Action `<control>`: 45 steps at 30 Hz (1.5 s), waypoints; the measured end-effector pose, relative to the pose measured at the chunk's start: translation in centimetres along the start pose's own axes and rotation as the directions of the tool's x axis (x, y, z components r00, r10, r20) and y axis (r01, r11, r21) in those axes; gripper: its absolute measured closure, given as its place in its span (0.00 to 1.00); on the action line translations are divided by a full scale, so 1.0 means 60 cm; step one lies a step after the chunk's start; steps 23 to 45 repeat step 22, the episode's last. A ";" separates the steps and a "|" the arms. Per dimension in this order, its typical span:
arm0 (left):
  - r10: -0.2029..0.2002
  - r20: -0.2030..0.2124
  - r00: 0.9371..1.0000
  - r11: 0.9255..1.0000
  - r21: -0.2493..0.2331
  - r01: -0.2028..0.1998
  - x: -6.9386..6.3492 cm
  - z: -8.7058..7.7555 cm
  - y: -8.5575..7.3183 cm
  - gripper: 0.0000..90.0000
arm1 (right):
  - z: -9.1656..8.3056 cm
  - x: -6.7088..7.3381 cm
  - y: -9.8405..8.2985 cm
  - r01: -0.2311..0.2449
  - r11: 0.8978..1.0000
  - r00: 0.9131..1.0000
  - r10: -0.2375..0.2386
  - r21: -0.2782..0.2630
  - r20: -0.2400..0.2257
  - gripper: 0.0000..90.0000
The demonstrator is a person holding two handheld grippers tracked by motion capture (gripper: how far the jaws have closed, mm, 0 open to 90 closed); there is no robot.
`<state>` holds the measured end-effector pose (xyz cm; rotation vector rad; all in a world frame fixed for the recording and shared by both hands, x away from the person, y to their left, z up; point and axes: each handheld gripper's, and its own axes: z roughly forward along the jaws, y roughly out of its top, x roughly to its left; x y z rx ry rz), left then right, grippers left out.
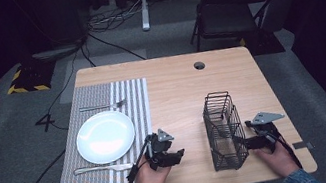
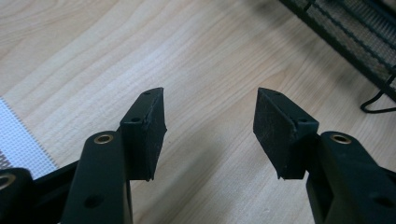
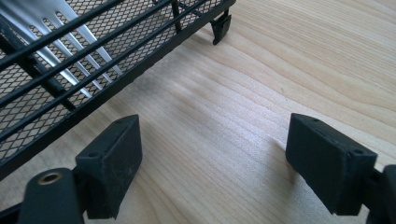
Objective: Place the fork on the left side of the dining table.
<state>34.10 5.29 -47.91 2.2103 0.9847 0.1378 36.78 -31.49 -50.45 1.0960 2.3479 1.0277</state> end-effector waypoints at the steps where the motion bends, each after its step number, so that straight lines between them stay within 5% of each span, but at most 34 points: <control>1: 0.030 -0.027 0.999 0.999 0.021 -0.030 -0.007 0.007 0.000 0.49 | 0.000 0.000 0.000 0.000 1.000 1.000 0.000 0.000 0.000 0.21; 8: 0.106 -0.109 0.988 0.993 0.067 -0.099 -0.024 0.027 -0.003 0.46 | 0.000 0.000 0.000 0.000 1.000 1.000 0.000 0.000 -0.001 0.21; 11: 0.100 -0.110 0.989 0.994 0.063 -0.093 -0.028 0.029 -0.004 0.44 | 0.000 0.000 0.000 0.001 1.000 1.000 -0.001 0.000 -0.002 0.21; 16: 0.125 -0.091 0.988 0.991 -0.032 -0.129 -0.031 0.040 -0.022 0.28 | 0.000 0.000 0.000 0.003 1.000 1.000 -0.003 -0.001 -0.003 0.21; 20: 0.111 -0.107 0.988 0.993 -0.036 -0.115 -0.033 0.042 -0.022 0.21 | 0.000 0.000 0.000 0.003 1.000 1.000 -0.003 0.000 -0.004 0.21; 45: 0.111 -0.106 0.988 0.993 -0.037 -0.115 -0.033 0.042 -0.022 0.21 | 0.000 0.000 0.000 0.004 1.000 1.000 -0.004 -0.001 -0.003 0.21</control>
